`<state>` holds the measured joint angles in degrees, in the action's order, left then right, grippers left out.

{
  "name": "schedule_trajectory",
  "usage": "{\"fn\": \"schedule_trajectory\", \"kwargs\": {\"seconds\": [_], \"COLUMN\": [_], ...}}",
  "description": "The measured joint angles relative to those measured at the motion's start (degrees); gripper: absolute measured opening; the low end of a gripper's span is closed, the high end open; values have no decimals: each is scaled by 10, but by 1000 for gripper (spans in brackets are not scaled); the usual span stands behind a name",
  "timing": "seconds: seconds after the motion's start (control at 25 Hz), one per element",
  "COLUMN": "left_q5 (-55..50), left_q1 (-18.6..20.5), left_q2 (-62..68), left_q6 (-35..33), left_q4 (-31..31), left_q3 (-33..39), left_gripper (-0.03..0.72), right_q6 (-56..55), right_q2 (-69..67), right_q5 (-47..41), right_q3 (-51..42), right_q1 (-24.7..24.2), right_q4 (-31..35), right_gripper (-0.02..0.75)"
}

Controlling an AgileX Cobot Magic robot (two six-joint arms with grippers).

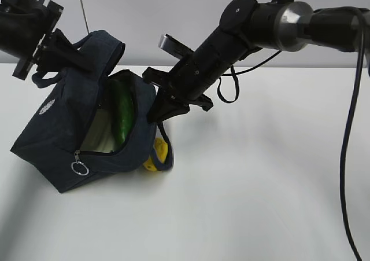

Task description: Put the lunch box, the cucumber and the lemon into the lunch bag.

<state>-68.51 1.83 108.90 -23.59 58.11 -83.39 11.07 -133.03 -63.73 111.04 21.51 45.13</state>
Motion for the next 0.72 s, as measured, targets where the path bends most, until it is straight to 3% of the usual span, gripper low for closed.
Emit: {"fn": "schedule_trajectory", "kwargs": {"seconds": [0.28,0.72], "left_q5": [0,1], "left_q1": [0,0], "left_q2": [0,0], "left_q6": [0,-1], "left_q4": [4,21], "left_q3": [0,0], "left_gripper": [-13,-13], "right_q6": [6,-41], "right_q2": [0,0], "right_q5": [-13,-68], "right_q3": [9,114], "right_q1": [0,0], "right_q4": [-3,-87], "right_gripper": [22,5]}}
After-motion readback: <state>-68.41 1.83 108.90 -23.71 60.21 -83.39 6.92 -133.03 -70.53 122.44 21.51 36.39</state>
